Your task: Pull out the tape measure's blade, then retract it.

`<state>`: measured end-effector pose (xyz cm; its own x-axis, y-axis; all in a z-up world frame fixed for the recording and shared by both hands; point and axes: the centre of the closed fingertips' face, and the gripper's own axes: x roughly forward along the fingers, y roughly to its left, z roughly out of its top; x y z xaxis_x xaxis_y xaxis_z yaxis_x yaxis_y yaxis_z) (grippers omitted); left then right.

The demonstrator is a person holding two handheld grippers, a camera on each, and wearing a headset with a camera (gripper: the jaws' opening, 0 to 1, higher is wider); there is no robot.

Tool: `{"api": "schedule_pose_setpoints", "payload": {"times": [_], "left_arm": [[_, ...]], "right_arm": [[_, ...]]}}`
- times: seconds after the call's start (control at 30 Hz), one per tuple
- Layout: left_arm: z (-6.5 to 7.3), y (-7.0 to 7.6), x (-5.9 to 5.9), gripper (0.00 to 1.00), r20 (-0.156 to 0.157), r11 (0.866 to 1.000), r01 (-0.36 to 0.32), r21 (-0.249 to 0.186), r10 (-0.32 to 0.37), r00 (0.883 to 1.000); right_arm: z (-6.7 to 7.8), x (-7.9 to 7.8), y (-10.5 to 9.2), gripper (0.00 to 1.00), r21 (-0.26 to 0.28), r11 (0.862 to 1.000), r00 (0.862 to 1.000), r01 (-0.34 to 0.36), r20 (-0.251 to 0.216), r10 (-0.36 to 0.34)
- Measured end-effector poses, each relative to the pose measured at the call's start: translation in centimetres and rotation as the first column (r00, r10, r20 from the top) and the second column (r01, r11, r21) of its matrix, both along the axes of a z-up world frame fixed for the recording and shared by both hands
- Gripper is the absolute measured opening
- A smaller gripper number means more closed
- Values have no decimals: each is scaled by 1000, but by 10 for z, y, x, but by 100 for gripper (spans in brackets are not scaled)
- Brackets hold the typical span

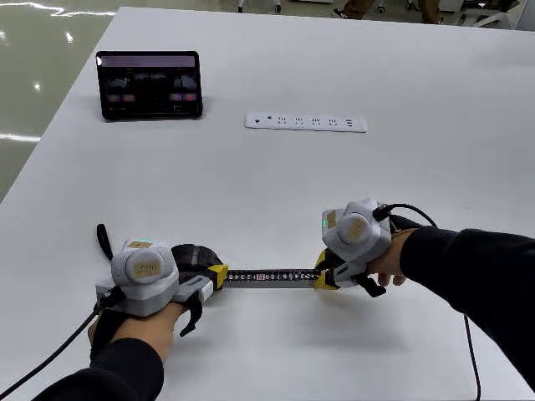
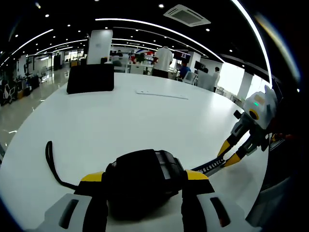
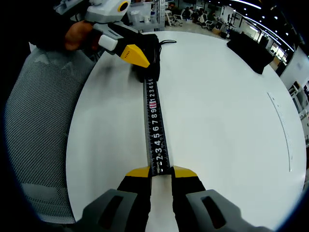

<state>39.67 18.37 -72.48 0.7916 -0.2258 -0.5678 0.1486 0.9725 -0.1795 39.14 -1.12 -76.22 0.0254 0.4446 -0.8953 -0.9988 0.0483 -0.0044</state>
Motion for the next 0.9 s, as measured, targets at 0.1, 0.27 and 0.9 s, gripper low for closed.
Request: {"api": "schedule_pose_setpoints", "payload": {"times": [0.1, 0.27, 0.9], "left_arm": [[0, 0, 0, 58, 0, 1000, 0, -1, 0, 1000], [0, 0, 0, 58, 0, 1000, 0, -1, 0, 1000], [0, 0, 0, 58, 0, 1000, -1, -4, 1, 1000]], "right_arm": [[0, 0, 1, 11, 2, 1000, 1000, 2, -1, -2], [0, 0, 4, 11, 6, 1000, 1000, 1, 1, -1], [0, -2, 20, 11, 27, 1000, 1000, 0, 0, 0]]}}
